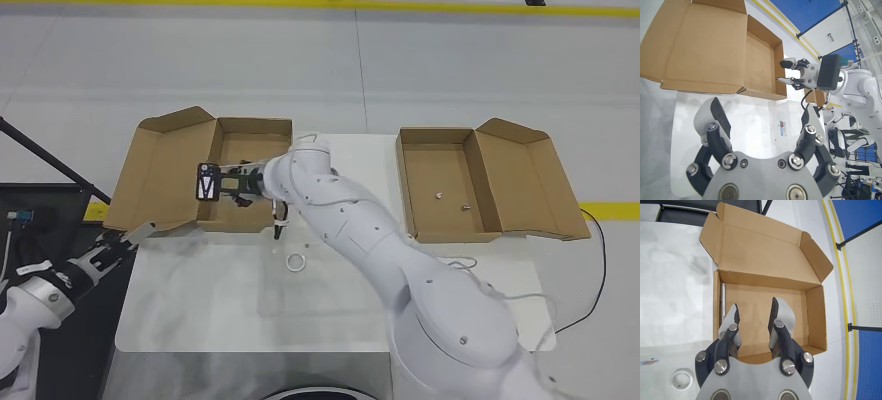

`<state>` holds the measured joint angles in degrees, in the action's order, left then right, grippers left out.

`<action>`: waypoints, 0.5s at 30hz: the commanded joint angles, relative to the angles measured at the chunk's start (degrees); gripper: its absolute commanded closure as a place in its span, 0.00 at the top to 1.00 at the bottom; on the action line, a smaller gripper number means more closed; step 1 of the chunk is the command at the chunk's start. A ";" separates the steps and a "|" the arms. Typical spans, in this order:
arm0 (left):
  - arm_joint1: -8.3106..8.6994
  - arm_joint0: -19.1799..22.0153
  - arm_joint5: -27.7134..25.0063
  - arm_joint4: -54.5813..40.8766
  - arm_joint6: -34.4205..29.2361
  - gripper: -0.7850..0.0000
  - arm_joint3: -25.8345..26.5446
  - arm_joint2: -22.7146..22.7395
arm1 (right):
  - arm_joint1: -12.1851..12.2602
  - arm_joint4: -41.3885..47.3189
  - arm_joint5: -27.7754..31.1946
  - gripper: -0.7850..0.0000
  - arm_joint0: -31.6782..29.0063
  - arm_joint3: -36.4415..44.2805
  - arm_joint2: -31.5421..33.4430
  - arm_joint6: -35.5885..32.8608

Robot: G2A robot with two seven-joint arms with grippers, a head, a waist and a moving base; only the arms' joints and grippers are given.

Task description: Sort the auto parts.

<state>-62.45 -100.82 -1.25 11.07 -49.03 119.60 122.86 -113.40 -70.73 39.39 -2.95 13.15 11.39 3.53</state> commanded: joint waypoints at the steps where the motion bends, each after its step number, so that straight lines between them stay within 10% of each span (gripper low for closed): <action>1: 0.08 0.23 -0.04 0.08 0.03 1.00 -0.07 -0.40 | 0.33 -0.82 0.70 0.48 0.59 0.49 0.00 1.61; 15: 0.81 2.62 0.25 0.80 -0.07 1.00 -0.77 -3.20 | 5.08 -7.13 7.11 0.48 3.05 9.38 0.75 9.87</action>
<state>-61.68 -98.34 -1.02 11.88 -49.14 118.91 119.75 -108.67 -77.51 46.24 0.04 21.86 12.07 13.82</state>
